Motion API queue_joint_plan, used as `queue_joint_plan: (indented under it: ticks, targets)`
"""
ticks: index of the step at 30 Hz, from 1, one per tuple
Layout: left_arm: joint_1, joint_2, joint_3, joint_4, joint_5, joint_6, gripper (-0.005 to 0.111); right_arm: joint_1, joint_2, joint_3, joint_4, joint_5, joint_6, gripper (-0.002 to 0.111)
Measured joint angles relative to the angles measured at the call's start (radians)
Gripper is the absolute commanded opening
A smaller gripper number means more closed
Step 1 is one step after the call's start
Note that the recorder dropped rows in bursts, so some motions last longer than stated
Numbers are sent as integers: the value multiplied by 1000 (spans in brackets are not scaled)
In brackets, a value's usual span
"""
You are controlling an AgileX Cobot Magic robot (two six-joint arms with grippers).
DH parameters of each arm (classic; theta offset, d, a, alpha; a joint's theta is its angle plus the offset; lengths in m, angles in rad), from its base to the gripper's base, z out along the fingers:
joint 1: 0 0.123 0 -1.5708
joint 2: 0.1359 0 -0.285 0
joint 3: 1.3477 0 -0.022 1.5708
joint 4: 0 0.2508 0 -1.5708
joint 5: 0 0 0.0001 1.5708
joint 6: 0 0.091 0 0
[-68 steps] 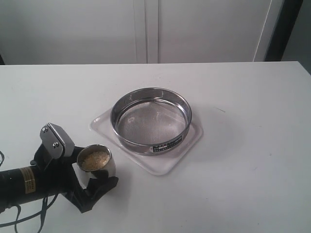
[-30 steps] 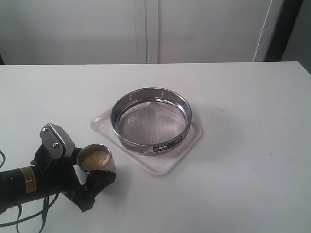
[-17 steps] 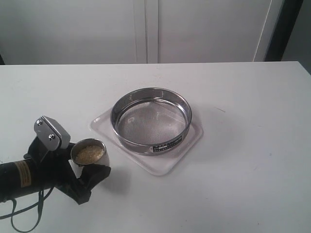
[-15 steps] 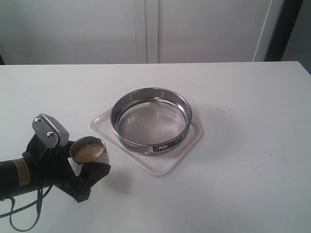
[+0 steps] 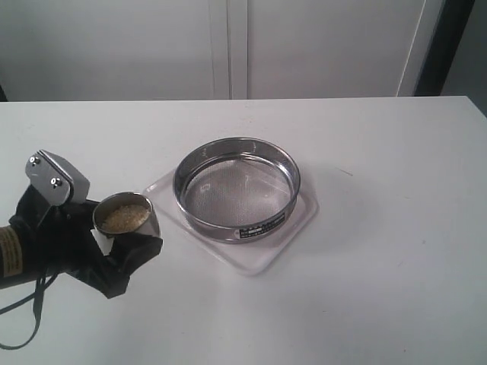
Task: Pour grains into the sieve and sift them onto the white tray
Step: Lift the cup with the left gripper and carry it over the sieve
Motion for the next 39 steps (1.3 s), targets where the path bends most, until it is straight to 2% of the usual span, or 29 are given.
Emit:
queue_joint_plan:
  ticks: [6, 11, 17, 21, 24, 29, 33, 39]
  targets:
    - [0, -72, -63, 105, 125, -136, 0, 0, 0, 0, 0, 0, 0, 0]
    - [0, -107, -224, 311, 247, -400, 0, 0, 0, 0, 0, 0, 0, 0]
    - [0, -107, -394, 511, 376, -621, 0, 0, 0, 0, 0, 0, 0, 0]
    - [0, -89, -457, 692, 440, -781, 0, 0, 0, 0, 0, 0, 0, 0]
    - [-3, -63, -472, 741, 456, -810, 0, 0, 0, 0, 0, 0, 0, 0]
    - [-72, -37, -507, 818, 545, -829, 0, 0, 0, 0, 0, 0, 0, 0]
    - [-124, 0, -541, 828, 602, -837, 0, 0, 0, 0, 0, 0, 0, 0]
    - [-151, 85, -598, 841, 635, -841, 0, 0, 0, 0, 0, 0, 0, 0]
